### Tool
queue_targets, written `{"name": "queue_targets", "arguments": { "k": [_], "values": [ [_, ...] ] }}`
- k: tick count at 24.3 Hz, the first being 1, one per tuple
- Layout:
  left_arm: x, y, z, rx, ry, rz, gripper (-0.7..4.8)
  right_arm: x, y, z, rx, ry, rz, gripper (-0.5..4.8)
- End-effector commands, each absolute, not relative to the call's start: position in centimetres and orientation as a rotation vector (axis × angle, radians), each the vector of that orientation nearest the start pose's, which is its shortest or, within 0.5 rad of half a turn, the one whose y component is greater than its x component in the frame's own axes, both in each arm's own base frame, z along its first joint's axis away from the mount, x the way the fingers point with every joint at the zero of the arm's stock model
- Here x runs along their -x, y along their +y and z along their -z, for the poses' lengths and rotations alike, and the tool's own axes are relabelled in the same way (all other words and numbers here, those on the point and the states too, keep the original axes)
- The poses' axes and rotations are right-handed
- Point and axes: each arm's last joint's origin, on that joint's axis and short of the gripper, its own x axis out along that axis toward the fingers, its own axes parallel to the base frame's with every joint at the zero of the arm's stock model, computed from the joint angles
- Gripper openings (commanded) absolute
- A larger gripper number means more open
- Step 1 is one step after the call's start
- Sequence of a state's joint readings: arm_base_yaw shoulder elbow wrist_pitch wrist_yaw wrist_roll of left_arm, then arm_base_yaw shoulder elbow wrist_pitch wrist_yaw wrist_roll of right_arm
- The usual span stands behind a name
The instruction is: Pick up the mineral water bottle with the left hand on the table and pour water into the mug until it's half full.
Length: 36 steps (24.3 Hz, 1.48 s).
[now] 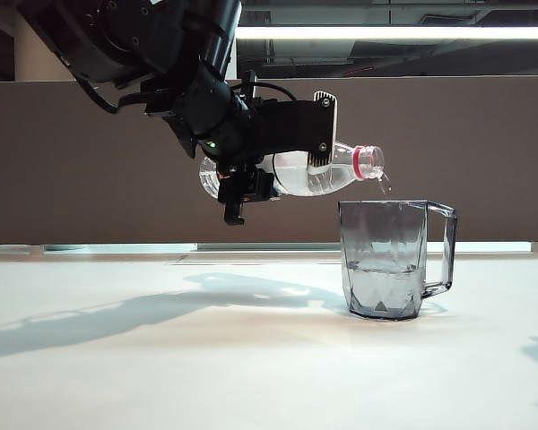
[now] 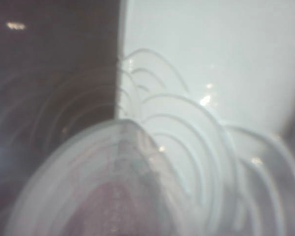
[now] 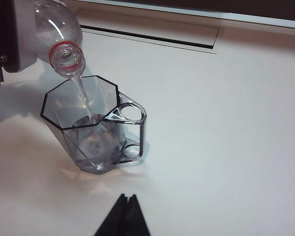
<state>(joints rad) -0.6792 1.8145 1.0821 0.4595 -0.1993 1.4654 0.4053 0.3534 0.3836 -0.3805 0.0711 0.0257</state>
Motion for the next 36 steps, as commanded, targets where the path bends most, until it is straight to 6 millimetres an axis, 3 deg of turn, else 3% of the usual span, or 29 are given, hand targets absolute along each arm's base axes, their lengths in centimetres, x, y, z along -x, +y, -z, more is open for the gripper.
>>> {"name": "queue_targets", "arguments": {
  "k": [1,36],
  "values": [
    [-31.45,-24.67,-22.55,-1.513,-0.192,0.533,2.32,-9.85,4.01,-23.30,0.052,0.321,-0.330,-0.05],
    [-31.43,-24.65,-22.47,-1.552,-0.193,0.537,2.31,-9.85,4.01,-23.30,0.052,0.321,-0.330,-0.05]
  ]
}}
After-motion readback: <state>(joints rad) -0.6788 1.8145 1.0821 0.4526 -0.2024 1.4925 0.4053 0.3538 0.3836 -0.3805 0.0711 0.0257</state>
